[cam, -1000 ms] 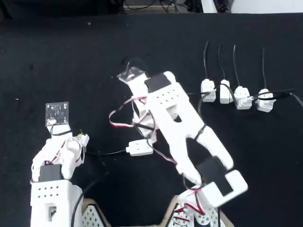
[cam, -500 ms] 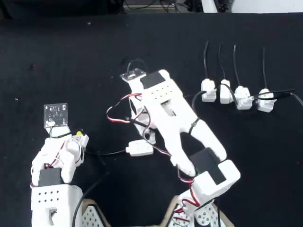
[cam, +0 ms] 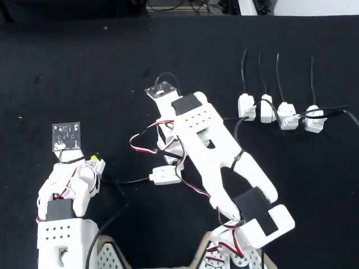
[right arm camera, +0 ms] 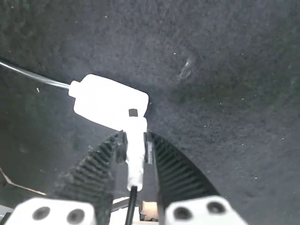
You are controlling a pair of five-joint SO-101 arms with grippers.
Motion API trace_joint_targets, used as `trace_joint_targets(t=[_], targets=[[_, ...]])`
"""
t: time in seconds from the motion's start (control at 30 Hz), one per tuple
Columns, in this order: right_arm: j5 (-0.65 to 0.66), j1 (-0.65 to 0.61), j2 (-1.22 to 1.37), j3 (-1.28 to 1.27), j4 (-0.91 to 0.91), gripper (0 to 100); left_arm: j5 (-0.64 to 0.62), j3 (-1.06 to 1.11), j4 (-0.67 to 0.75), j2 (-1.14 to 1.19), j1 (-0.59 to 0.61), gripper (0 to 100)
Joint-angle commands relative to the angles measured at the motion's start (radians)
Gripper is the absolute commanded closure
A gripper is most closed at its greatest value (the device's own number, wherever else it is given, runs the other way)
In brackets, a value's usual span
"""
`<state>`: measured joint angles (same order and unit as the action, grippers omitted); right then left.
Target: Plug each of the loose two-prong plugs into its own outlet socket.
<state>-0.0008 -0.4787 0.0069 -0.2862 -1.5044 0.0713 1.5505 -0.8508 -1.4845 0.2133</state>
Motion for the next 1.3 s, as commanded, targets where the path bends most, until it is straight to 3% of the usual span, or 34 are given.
trace_joint_targets(t=[0.0, 1.27], targets=[[-0.049, -0.014, -0.010, 0.008, 0.006, 98.8, -0.008, -0.005, 0.015, -0.014, 0.008, 87], [-0.110, -0.017, 0.033, 0.013, -0.008, 98.8, -0.008, -0.005, 0.017, -0.015, 0.008, 87]])
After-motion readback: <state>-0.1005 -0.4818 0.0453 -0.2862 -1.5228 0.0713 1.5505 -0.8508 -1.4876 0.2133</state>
